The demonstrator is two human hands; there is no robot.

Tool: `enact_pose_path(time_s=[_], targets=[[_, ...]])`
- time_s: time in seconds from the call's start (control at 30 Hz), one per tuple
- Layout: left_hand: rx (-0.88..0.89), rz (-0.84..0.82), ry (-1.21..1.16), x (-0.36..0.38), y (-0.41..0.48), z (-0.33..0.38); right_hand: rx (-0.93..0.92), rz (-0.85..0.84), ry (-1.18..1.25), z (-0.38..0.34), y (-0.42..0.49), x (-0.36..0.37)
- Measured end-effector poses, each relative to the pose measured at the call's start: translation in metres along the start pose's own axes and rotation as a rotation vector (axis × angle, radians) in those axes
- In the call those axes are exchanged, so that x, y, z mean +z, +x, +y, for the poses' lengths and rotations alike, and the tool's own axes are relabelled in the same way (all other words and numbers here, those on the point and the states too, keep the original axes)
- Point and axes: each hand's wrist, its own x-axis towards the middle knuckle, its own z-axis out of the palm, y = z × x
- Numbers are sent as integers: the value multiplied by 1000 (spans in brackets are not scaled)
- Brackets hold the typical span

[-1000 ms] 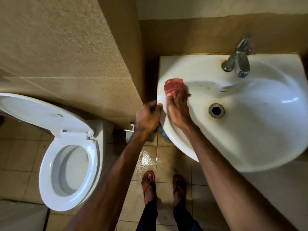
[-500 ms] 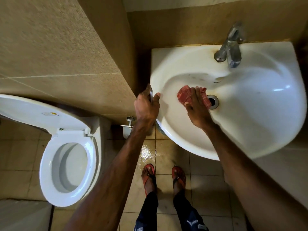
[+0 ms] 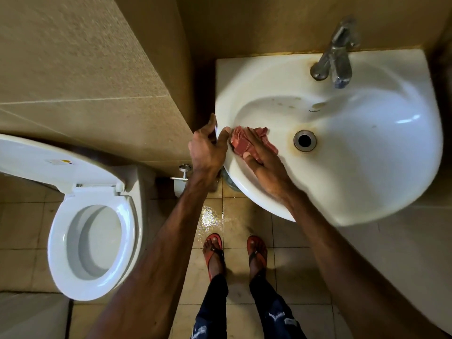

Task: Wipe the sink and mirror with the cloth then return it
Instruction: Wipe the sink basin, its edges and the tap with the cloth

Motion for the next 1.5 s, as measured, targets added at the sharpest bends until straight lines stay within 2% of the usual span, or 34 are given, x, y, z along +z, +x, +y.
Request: enact_pose_path(time_s=[0.1,0.2,0.27,0.47,0.7,0.77,0.87,1.0,1.2,1.37,1.5], targets=[[17,-7,19,0,0,0,-21,-41,-92,14,4,-22],[17,-22,54,-2,-2,5,-10,40,-270,38,10,-40],[9,-31,56,-2,-2,5,50,78,-307,48,12,-46],[-8,-45,-27,2,-1,-1,154,-40,-185,-4,-15,-34],[-105,-62,-22,0,-2,1,83,-203,122,-59,-65,-18],[-77,-137,-26,-7,-2,-3,0,-217,14,-61,-73,-12],[-56,-309,-189,-24,-10,-11,-147,-141,-370,-61,-77,1],[-225,-457,-365,-42,-21,-16,-221,-42,-581,-65,-62,23],[-433,-389,-450,-48,-33,-33,-328,22,-919,-84,-19,59],[-437,-295,-396,-54,-37,-49,-213,-121,-1254,-116,11,69],[-418,-228,-318,-52,-42,-53,-290,-196,-1380,-112,7,60]])
